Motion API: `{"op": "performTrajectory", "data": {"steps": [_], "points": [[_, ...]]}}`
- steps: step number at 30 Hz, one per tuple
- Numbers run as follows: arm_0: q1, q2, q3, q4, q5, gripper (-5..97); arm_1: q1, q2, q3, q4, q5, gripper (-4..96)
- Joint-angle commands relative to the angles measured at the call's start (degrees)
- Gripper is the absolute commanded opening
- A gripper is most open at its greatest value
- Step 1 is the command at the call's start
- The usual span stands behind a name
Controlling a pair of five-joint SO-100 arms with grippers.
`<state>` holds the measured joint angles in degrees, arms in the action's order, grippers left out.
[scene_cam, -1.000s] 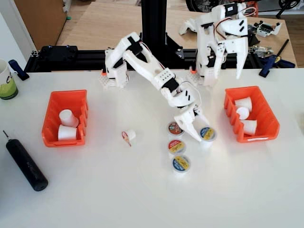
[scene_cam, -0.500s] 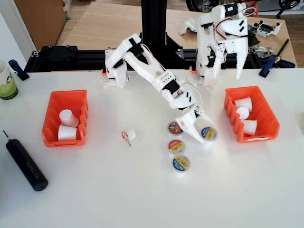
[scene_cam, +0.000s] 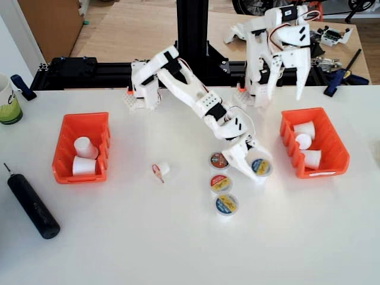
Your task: Sort the coffee pods, blue into left, red into right
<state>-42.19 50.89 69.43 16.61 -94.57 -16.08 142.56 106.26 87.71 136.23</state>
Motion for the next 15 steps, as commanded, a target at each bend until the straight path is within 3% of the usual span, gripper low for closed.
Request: {"op": "performTrajectory", "data": {"steps": [1, 9, 15], "points": [[-0.53, 0.62, -3.43, -0.26, 0.62, 31, -0.53, 0.09, -0.18, -0.7, 0.0, 28.7], [-1.05, 0.53, -3.43, -0.09, 0.53, 21, -0.53, 0.26, -0.18, -0.53, 0.09, 28.1], [-1.14, 0.53, -3.43, 0.79, 0.53, 19, -0.53, 0.18, -0.09, -0.79, 0.26, 27.8]]}}
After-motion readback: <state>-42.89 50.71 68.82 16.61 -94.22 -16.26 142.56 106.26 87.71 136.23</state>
